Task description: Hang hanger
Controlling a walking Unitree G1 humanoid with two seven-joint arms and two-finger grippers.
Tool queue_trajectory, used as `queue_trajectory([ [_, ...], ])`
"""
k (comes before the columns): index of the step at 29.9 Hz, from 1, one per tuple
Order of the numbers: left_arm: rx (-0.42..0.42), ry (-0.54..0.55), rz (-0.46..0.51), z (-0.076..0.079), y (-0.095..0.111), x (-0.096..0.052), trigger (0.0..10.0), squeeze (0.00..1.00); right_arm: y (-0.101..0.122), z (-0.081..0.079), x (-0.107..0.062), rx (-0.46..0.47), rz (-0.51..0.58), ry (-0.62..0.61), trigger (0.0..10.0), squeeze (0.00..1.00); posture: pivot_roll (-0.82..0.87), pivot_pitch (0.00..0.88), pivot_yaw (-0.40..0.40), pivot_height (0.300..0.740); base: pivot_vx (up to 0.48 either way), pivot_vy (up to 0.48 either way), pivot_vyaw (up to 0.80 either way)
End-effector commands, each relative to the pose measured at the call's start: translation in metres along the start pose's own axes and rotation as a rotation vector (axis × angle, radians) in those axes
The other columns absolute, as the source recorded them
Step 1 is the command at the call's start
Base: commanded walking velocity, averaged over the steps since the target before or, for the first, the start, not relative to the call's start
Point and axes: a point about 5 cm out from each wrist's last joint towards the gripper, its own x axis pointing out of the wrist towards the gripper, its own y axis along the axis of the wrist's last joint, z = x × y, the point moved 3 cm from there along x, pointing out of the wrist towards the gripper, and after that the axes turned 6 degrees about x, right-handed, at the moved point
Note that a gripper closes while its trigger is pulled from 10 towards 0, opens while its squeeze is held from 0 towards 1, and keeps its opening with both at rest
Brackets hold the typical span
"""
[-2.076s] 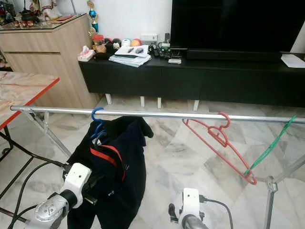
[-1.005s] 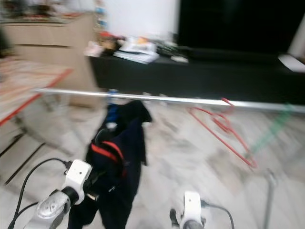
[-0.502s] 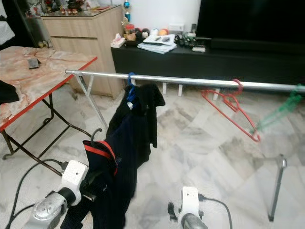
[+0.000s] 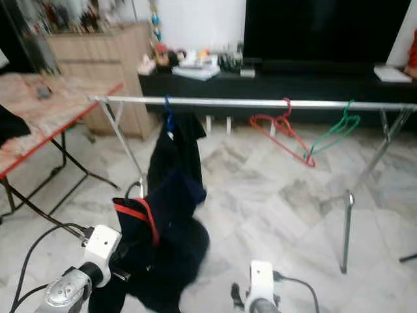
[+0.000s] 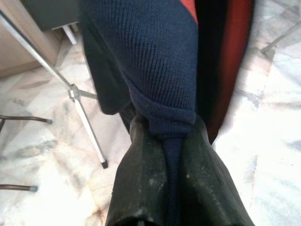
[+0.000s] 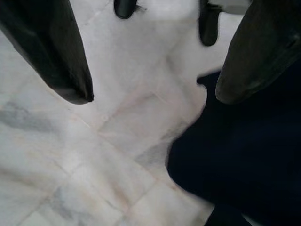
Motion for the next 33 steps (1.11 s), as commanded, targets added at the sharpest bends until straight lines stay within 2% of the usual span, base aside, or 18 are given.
queue_trajectory([
  [1, 0.025, 0.010, 0.022, -0.005, 0.008, 0.002, 10.0, 0.00, 0.007, -0.008, 0.001, -0.003, 0.014, 0.018, 10.0, 0.00, 0.08, 0.009, 0.032, 0.740, 0.000, 0.000, 0.00],
  [7, 0.021, -0.001, 0.029, -0.004, 0.010, 0.002, 10.0, 0.00, 0.007, -0.008, 0.001, -0.003, 0.021, 0.022, 10.0, 0.00, 0.08, 0.007, 0.031, 0.740, 0.000, 0.000, 0.00],
  [10, 0.020, -0.007, 0.032, -0.004, 0.013, 0.003, 10.0, 0.00, 0.012, -0.008, 0.000, 0.022, 0.071, 0.025, 10.0, 0.00, 0.09, 0.006, 0.029, 0.740, 0.000, 0.000, 0.00],
  [12, 0.019, -0.012, 0.035, -0.004, 0.014, 0.003, 10.0, 0.00, 0.015, -0.009, 0.000, -0.001, 0.091, 0.035, 10.0, 0.00, 0.09, 0.005, 0.027, 0.740, 0.000, 0.000, 0.00],
  [13, 0.020, -0.022, 0.039, -0.004, 0.017, 0.005, 10.0, 0.00, 0.018, -0.010, 0.000, -0.029, 0.116, 0.048, 10.0, 0.00, 0.09, 0.005, 0.027, 0.740, 0.000, 0.000, 0.00],
  [20, 0.054, -0.050, 0.056, -0.007, 0.033, 0.017, 10.0, 0.00, 0.030, -0.015, -0.003, -0.014, 0.229, 0.096, 10.0, 0.00, 0.08, 0.000, 0.022, 0.740, 0.000, 0.000, 0.00],
  [23, 0.053, -0.069, 0.074, -0.004, 0.042, 0.023, 10.0, 0.00, 0.035, -0.018, -0.005, -0.093, 0.260, 0.132, 10.0, 0.00, 0.08, 0.000, 0.018, 0.740, 0.000, 0.000, 0.00],
  [26, 0.055, -0.087, 0.084, -0.001, 0.048, 0.027, 10.0, 0.00, 0.038, -0.021, -0.006, -0.117, 0.282, 0.158, 10.0, 0.00, 0.08, 0.000, 0.019, 0.740, 0.000, 0.000, 0.00],
  [30, 0.065, -0.124, 0.081, 0.004, 0.052, 0.030, 10.0, 0.00, 0.042, -0.025, -0.009, -0.067, 0.333, 0.207, 10.0, 0.00, 0.08, 0.000, 0.022, 0.740, 0.000, 0.000, 0.00],
  [33, 0.064, -0.145, 0.084, 0.008, 0.055, 0.032, 10.0, 0.00, 0.044, -0.030, -0.011, 0.027, 0.364, 0.272, 10.0, 0.00, 0.07, 0.000, 0.023, 0.740, 0.000, 0.000, 0.00],
])
